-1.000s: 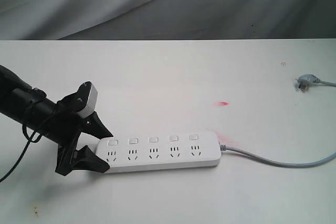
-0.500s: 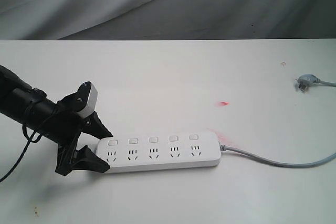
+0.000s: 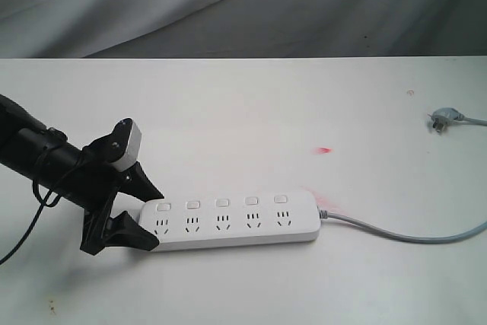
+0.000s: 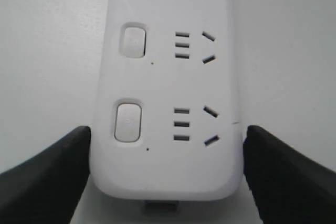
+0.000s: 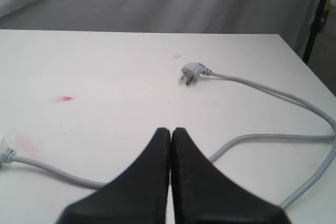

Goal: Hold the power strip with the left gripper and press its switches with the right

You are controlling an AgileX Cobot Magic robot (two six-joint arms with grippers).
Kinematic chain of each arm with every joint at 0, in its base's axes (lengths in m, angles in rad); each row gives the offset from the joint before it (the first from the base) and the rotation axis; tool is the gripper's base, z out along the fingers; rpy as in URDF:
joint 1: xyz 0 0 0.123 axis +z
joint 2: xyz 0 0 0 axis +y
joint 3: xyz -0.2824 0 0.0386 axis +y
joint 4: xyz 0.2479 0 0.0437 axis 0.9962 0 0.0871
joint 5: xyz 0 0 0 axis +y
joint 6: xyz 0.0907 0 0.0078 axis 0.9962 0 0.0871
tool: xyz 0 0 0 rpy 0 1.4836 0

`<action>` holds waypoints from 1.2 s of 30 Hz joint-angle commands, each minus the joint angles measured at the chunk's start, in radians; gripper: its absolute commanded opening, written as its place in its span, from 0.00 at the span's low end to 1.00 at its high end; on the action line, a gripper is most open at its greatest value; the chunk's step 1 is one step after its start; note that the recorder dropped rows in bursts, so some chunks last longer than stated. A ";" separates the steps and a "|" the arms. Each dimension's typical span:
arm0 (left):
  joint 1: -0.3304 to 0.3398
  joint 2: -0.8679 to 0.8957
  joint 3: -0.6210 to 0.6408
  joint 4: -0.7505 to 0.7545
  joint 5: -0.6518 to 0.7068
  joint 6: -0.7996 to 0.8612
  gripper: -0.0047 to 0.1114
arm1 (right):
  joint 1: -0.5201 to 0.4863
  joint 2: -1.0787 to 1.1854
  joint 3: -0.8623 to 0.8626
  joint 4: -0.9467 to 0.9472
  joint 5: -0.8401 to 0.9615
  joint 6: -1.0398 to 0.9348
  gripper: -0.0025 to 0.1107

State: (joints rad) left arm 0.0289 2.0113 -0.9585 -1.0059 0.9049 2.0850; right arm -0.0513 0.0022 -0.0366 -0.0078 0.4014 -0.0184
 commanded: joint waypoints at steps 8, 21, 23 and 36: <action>-0.006 0.002 0.001 0.019 -0.016 0.009 0.45 | -0.007 -0.002 0.037 0.025 -0.062 -0.003 0.02; -0.006 0.002 0.001 0.019 -0.016 0.009 0.45 | -0.007 -0.002 0.037 0.025 -0.062 -0.003 0.02; -0.006 0.002 0.001 0.019 -0.016 0.009 0.45 | -0.007 -0.002 0.037 0.025 -0.062 -0.003 0.02; -0.006 0.002 0.001 0.019 -0.016 0.009 0.45 | -0.007 -0.002 0.037 0.025 -0.062 -0.003 0.02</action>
State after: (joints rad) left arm 0.0289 2.0113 -0.9585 -1.0059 0.9049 2.0850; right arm -0.0513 0.0022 -0.0040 0.0131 0.3578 -0.0201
